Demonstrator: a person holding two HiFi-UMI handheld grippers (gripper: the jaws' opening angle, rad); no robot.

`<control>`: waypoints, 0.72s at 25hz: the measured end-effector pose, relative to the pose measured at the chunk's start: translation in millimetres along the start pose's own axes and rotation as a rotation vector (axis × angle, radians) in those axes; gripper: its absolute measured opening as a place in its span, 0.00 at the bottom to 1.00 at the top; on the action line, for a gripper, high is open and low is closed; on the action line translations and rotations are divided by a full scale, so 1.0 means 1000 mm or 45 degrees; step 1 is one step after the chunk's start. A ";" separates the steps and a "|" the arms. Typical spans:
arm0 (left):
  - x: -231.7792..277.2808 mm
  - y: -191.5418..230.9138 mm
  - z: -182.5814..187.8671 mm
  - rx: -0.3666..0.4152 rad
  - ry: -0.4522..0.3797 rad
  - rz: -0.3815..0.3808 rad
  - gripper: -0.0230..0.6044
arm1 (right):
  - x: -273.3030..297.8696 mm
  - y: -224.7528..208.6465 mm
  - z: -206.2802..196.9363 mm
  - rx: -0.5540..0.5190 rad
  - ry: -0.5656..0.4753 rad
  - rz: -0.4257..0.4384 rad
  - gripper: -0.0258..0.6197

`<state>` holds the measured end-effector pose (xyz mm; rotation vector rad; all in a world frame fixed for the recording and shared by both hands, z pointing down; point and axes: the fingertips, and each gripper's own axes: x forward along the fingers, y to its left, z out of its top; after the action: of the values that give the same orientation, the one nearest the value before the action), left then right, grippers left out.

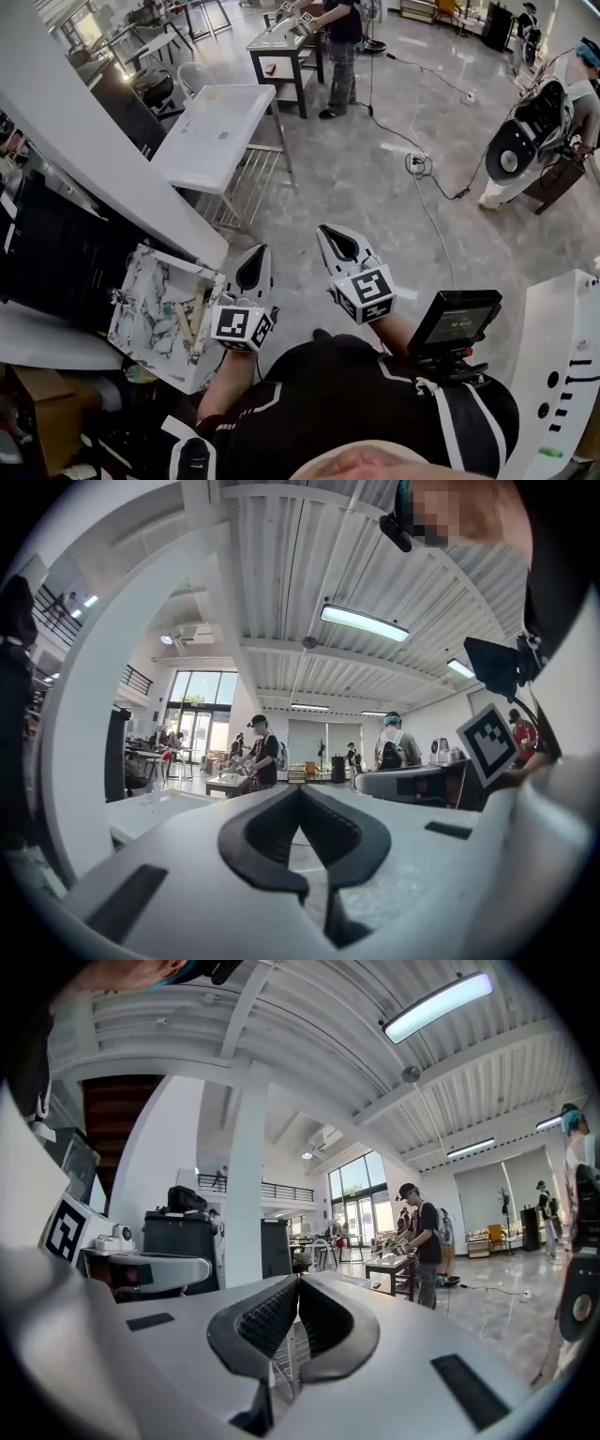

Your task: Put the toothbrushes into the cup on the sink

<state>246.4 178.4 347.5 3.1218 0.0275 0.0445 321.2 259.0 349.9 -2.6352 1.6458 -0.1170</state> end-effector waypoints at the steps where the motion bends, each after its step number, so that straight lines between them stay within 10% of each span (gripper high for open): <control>1: -0.004 0.010 0.000 -0.009 0.004 0.039 0.04 | 0.011 0.005 -0.001 0.006 0.013 0.031 0.07; 18: -0.205 0.195 0.004 -0.084 -0.011 0.709 0.05 | 0.153 0.250 -0.002 -0.007 0.096 0.656 0.07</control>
<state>44.6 -20.1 341.9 2.9543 -0.8191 0.0377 163.6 11.5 342.1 -2.1401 2.2825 -0.1962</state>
